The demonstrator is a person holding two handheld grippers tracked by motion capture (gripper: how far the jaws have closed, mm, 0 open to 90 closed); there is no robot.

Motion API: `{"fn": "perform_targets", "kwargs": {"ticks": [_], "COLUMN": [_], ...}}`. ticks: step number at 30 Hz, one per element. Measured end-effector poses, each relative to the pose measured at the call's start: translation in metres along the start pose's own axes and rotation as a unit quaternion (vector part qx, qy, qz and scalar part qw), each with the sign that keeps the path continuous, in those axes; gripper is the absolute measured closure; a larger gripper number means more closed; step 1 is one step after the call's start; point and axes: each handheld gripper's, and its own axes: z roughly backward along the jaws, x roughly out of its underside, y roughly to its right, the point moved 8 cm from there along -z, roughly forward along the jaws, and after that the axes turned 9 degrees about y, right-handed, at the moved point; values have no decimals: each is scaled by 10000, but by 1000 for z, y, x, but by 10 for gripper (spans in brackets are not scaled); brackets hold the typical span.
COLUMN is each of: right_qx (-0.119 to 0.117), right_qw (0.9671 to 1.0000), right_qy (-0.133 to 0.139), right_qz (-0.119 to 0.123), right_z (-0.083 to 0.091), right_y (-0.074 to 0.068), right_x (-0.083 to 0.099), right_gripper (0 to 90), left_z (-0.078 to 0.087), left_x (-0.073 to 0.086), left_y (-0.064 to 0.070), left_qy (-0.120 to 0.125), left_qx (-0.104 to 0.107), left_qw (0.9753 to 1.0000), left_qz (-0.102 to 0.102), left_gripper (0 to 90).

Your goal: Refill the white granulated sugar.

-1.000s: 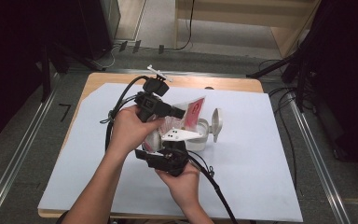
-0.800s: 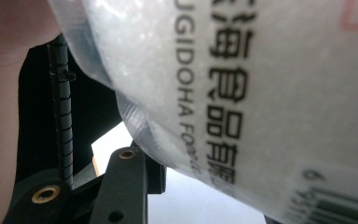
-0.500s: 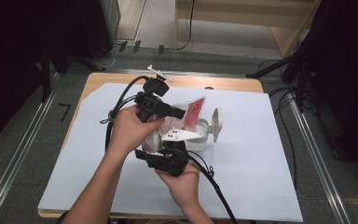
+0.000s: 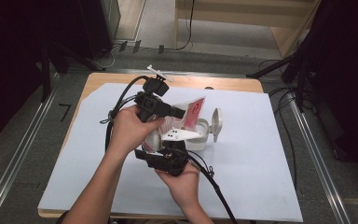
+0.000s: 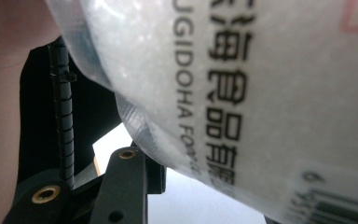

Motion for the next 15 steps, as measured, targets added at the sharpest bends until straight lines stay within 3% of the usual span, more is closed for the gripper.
{"fn": "perform_targets", "kwargs": {"ticks": [15], "right_qx": [-40], "right_qw": [10000], "right_qy": [-11], "right_qz": [-42], "right_z": [-1], "right_y": [-2], "right_x": [-1], "right_gripper": [635], "left_z": [2], "left_x": [-1], "left_y": [-1], "left_qy": [3], "left_qx": [-45], "left_qw": [10000], "left_qz": [-26], "left_gripper": [878]}}
